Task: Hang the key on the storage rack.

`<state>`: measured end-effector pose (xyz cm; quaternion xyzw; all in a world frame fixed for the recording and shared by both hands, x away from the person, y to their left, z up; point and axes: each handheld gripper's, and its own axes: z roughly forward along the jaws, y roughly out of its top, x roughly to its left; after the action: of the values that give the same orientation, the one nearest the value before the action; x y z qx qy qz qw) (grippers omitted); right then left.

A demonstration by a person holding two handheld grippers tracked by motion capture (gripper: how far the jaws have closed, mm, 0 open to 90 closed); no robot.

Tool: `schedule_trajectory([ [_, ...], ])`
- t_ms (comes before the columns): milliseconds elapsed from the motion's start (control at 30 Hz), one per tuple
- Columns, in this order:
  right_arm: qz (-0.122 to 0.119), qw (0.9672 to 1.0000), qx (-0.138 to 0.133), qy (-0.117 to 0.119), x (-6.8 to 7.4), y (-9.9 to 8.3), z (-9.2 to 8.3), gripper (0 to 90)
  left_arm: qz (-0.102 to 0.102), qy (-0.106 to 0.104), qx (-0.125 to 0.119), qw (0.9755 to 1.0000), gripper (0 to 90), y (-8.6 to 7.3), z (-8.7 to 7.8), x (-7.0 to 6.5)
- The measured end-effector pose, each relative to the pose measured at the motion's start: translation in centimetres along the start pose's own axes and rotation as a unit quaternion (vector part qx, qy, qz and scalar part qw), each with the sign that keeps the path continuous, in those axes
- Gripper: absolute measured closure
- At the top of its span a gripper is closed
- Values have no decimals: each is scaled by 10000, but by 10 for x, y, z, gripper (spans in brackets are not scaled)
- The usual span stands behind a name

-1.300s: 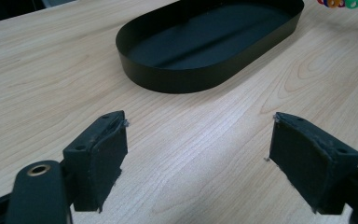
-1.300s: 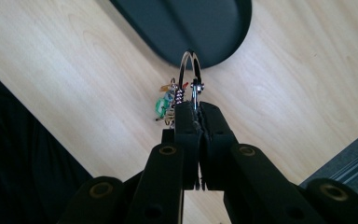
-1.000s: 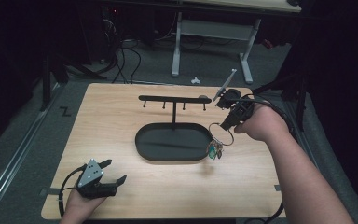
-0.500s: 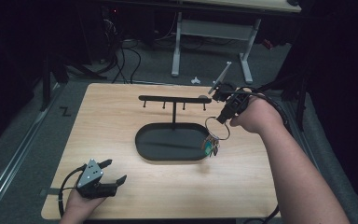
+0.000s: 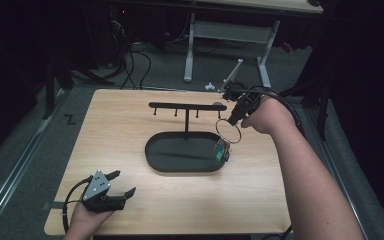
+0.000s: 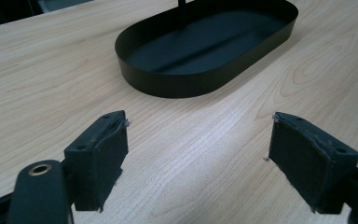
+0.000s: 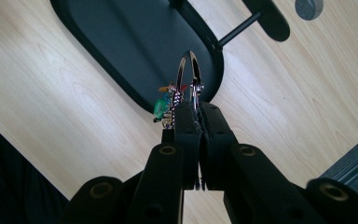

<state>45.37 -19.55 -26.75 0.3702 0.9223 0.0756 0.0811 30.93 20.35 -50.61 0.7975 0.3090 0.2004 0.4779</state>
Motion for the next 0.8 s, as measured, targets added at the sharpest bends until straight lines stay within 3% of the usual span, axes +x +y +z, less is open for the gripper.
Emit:
schedule_trajectory([
  [367,-33,10000,15,8,-5,19,8,875,-14,13,24,10000,201,-2,-3,0],
  [400,74,10000,47,19,-5,20,9,875,-23,13,20,10000,202,-2,-3,0],
  [800,159,9999,59,-9,-20,30,17,875,-39,21,5,10000,203,-2,-3,1],
])
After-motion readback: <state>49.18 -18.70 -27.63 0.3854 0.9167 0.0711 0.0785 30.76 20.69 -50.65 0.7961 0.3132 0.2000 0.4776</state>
